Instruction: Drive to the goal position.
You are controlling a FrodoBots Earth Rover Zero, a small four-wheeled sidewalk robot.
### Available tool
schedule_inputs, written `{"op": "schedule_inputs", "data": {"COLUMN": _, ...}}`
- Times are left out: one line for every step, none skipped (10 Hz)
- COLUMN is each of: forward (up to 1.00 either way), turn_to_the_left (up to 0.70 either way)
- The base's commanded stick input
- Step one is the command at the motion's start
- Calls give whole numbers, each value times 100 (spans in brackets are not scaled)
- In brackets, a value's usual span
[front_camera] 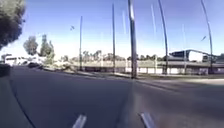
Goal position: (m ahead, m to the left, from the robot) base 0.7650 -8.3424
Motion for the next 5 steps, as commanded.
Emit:
{"op": "schedule_inputs", "data": {"forward": 58, "turn_to_the_left": -58}}
{"op": "schedule_inputs", "data": {"forward": 58, "turn_to_the_left": -58}}
{"op": "schedule_inputs", "data": {"forward": 58, "turn_to_the_left": -58}}
{"op": "schedule_inputs", "data": {"forward": 58, "turn_to_the_left": -58}}
{"op": "schedule_inputs", "data": {"forward": 58, "turn_to_the_left": -58}}
